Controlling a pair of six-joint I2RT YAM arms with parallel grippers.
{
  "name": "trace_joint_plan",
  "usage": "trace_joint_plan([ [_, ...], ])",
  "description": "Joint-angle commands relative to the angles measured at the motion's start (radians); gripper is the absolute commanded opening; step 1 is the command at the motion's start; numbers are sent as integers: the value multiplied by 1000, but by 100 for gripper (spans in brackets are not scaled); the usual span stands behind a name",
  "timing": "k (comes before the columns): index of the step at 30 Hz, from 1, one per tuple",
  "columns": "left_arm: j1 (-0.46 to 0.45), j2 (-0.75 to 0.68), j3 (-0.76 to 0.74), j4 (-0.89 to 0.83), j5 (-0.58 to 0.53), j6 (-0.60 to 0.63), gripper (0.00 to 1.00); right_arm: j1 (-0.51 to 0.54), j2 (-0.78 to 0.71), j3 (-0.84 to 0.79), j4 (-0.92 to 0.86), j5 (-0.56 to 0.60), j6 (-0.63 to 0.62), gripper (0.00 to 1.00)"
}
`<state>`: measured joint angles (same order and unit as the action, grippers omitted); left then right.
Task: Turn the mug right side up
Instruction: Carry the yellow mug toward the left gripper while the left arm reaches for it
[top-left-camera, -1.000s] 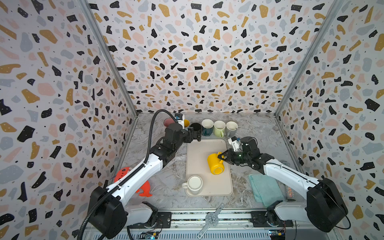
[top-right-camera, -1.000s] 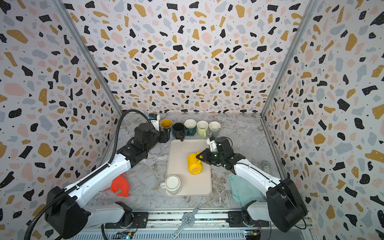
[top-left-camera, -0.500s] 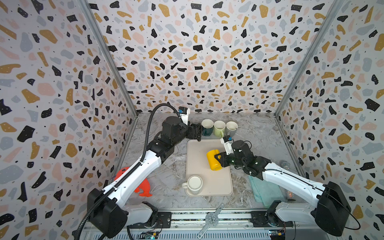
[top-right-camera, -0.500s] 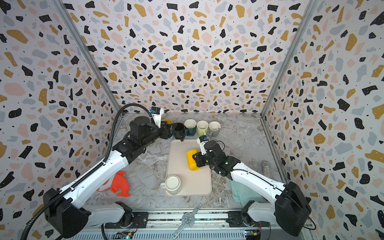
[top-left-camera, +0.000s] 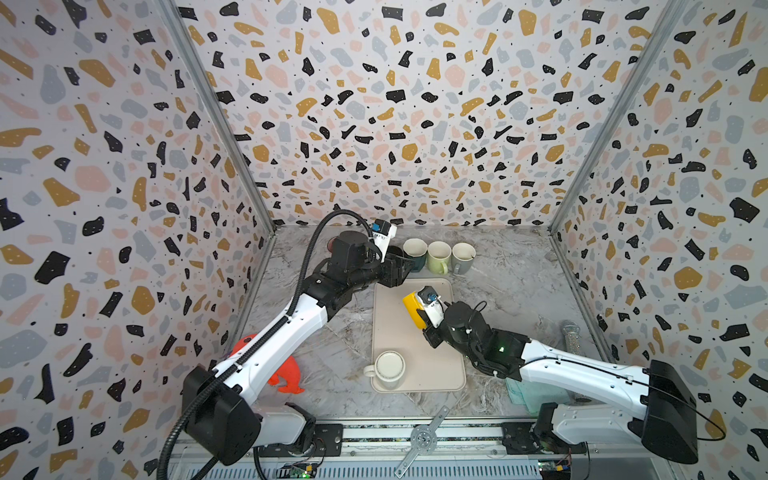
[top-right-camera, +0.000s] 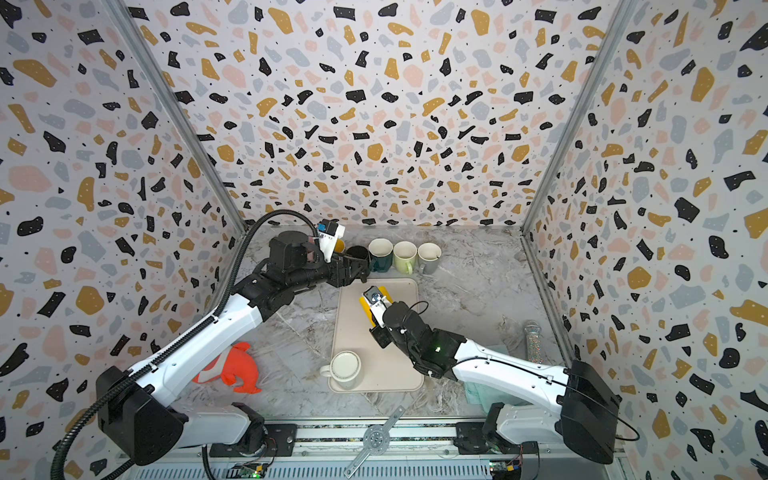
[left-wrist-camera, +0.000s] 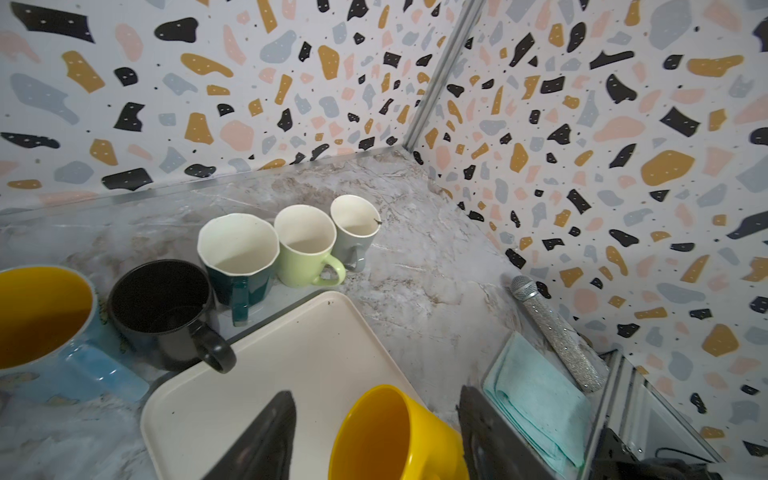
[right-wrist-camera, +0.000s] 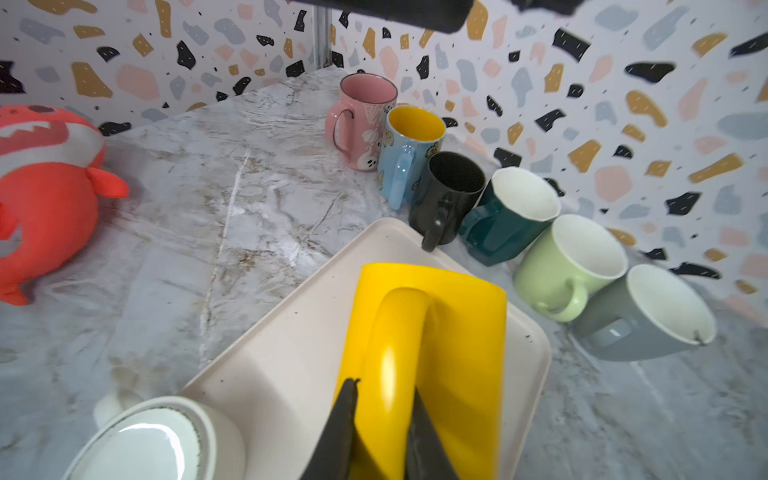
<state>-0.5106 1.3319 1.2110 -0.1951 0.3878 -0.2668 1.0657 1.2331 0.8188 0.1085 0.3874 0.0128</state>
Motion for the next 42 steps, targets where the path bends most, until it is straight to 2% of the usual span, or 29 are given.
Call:
trace_joint_plan([
  [1, 7, -2, 47, -11, 129, 27, 64, 15, -15, -27, 220, 220, -183, 0],
  [5, 7, 14, 63, -37, 236, 35, 63, 20, 2, -82, 391, 303, -331, 0],
  [9, 7, 29, 74, -66, 320, 47, 63, 30, 26, -146, 638, 362, -531, 0],
  [15, 6, 40, 90, -134, 339, 90, 63, 32, 85, -213, 986, 391, -800, 0],
  [21, 6, 42, 88, -126, 379, 91, 63, 33, 179, -236, 1240, 387, -996, 0],
  [30, 3, 67, 78, -92, 421, 58, 63, 53, 283, -234, 1458, 377, -1157, 0],
  [42, -8, 110, 73, -74, 428, 35, 62, 65, 322, -236, 1561, 363, -1252, 0],
])
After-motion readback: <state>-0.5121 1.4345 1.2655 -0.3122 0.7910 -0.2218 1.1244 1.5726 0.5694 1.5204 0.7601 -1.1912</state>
